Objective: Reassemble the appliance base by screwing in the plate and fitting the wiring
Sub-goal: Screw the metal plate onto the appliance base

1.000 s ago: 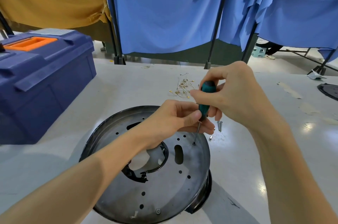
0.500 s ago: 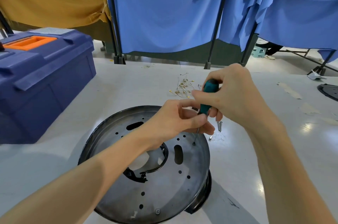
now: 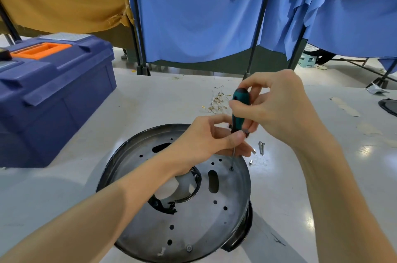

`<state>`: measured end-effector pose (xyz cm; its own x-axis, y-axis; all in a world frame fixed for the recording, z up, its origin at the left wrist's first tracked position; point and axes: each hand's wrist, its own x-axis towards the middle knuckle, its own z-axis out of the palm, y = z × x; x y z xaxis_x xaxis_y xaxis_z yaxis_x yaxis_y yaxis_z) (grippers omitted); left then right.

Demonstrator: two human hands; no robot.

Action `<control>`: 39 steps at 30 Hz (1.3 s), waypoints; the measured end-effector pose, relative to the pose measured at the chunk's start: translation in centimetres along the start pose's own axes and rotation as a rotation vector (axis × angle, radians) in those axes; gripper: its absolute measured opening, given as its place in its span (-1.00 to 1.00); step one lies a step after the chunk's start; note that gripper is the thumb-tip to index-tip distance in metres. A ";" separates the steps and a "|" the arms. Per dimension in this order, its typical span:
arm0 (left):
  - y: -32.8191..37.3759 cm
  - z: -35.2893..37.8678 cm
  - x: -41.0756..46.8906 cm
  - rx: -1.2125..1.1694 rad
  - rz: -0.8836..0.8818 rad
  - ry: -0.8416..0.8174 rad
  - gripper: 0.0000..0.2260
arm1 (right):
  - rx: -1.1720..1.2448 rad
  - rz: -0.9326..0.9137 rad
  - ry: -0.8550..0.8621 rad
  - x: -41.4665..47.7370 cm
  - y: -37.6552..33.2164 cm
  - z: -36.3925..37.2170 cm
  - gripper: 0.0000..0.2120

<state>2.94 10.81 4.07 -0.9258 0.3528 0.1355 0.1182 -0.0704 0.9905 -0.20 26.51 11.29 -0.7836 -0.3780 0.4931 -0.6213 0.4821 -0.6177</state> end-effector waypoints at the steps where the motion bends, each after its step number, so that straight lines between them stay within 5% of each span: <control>1: -0.1 0.2 0.2 0.027 0.011 0.029 -0.77 | -0.100 0.001 0.038 0.1 0.0 0.3 -0.81; 5: 0.0 0.1 0.6 0.086 -0.010 -0.046 -0.84 | -0.456 0.007 0.112 0.0 0.1 0.2 -0.59; 10: 0.3 -0.7 0.2 0.009 -0.034 -0.092 -0.79 | 0.008 -0.073 -0.137 -0.6 -0.8 -1.2 -0.73; 13: 0.0 -0.5 -0.1 -0.003 -0.028 -0.067 -0.79 | 0.068 -0.050 -0.056 -0.5 -0.8 -0.6 -0.91; 18: 0.0 0.5 0.5 0.062 0.011 0.030 -0.79 | -0.336 0.033 0.160 -0.2 -0.4 0.3 -0.57; 20: 0.1 0.3 0.6 0.098 0.001 -0.027 -0.81 | -0.292 0.021 0.115 -0.4 -0.7 -0.3 -0.47; 24: 0.0 -0.4 0.3 0.073 -0.008 -0.037 -0.74 | 0.051 -0.029 -0.136 -0.7 -0.8 -1.4 -0.77; 27: -0.1 -0.4 0.0 0.018 -0.036 -0.045 -0.67 | 0.092 -0.022 -0.071 -0.5 -0.6 -0.9 -0.87; 34: -0.3 0.2 0.3 0.031 -0.010 -0.024 -0.76 | -0.390 0.034 0.190 -0.2 -0.5 1.2 -0.53; 39: -0.1 -0.3 -0.1 0.039 -0.028 -0.049 -0.74 | -0.037 -0.023 -0.115 -0.5 -0.5 -0.3 -0.74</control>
<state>2.90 10.53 3.96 -0.9105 0.3992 0.1081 0.1074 -0.0244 0.9939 0.53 26.71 11.53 -0.7657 -0.4763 0.4324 -0.6403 0.4999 -0.5832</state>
